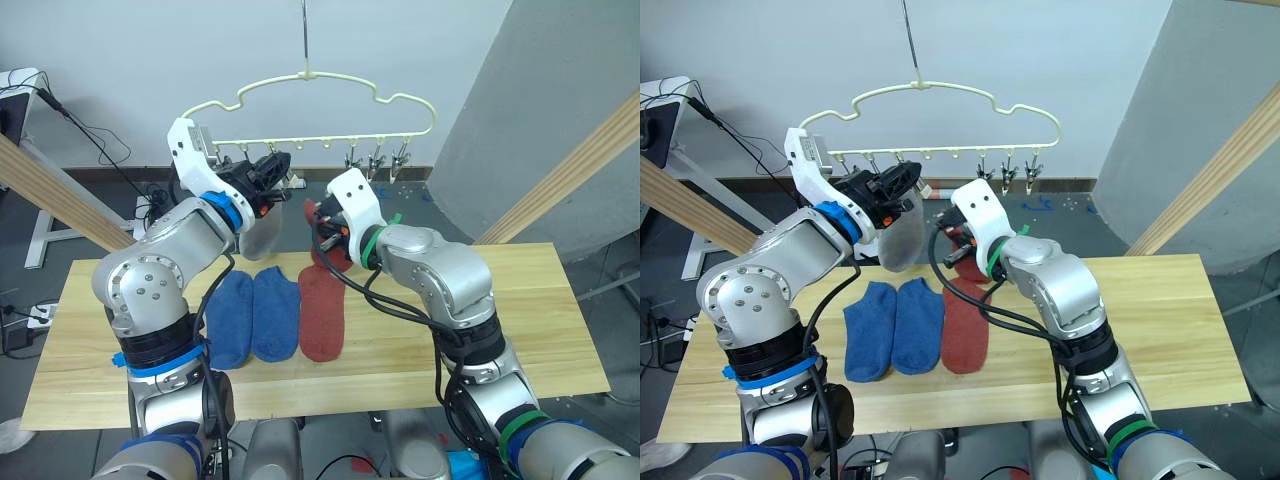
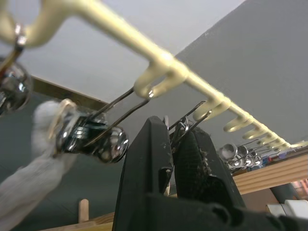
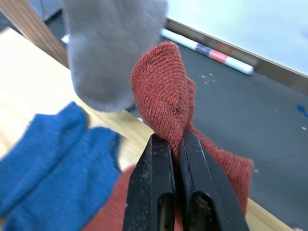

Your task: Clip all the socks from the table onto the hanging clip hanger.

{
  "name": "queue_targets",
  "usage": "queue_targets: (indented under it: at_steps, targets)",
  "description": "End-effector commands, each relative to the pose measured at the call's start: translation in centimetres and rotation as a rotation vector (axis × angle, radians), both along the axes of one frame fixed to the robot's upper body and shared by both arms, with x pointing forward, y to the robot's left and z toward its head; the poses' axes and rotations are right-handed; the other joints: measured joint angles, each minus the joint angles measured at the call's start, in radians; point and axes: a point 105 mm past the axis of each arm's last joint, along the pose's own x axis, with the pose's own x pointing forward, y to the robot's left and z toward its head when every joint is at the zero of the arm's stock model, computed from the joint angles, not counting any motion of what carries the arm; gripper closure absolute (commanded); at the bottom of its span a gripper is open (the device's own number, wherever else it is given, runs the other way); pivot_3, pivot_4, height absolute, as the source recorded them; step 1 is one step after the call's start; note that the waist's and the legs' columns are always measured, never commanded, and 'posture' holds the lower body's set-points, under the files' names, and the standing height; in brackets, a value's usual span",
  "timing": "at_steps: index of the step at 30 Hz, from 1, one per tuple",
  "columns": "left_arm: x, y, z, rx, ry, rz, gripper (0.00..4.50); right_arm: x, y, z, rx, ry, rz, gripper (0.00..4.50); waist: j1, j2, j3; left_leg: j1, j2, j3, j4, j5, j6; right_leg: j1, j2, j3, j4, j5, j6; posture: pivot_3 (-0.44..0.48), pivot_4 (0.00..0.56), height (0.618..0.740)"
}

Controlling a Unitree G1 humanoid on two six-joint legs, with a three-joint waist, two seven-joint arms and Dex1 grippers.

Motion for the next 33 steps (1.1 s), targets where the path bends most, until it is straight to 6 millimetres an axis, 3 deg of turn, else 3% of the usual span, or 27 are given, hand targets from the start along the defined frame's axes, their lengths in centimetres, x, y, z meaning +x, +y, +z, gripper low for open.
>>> queue_targets:
  at_steps: [1, 8, 18, 33]
  targets:
    - [-0.3, 0.1, 0.9, -0.005, -0.048, 0.014, 4.29, -0.8, 1.7, 1.1, 0.031, -0.038, 0.072, 4.45, 0.0, 0.0, 0.0, 0.0, 0.0, 0.0, 0.0, 0.0, 0.0, 0.0, 0.0, 0.0, 0.0, 0.0, 0.0, -0.159, 0.345, 0.74]
    - [-0.3, 0.1, 0.8, -0.004, -0.051, 0.021, 4.29, -0.5, 2.4, 2.0, 0.046, -0.055, 0.089, 4.45, 0.003, 0.0, 0.0, 0.0, 0.0, 0.0, 0.0, 0.0, 0.0, 0.0, -0.001, 0.001, 0.0, 0.0, 0.0, -0.156, 0.345, 0.74]
    - [-0.5, 0.1, 0.6, 0.004, -0.052, 0.02, 4.29, 0.2, 1.8, 3.9, 0.043, -0.114, 0.065, 4.45, 0.003, 0.0, 0.0, 0.0, 0.0, -0.001, 0.0, 0.0, 0.0, 0.0, 0.0, 0.001, 0.0, 0.0, 0.0, -0.159, 0.343, 0.74]
    - [-0.4, 0.0, 0.5, 0.009, -0.054, 0.018, 4.29, 0.6, 1.5, 3.7, 0.035, -0.116, 0.046, 4.45, 0.003, 0.0, 0.0, 0.0, 0.0, -0.001, 0.0, 0.0, 0.0, 0.0, 0.0, 0.0, 0.0, 0.0, 0.0, -0.161, 0.339, 0.74]
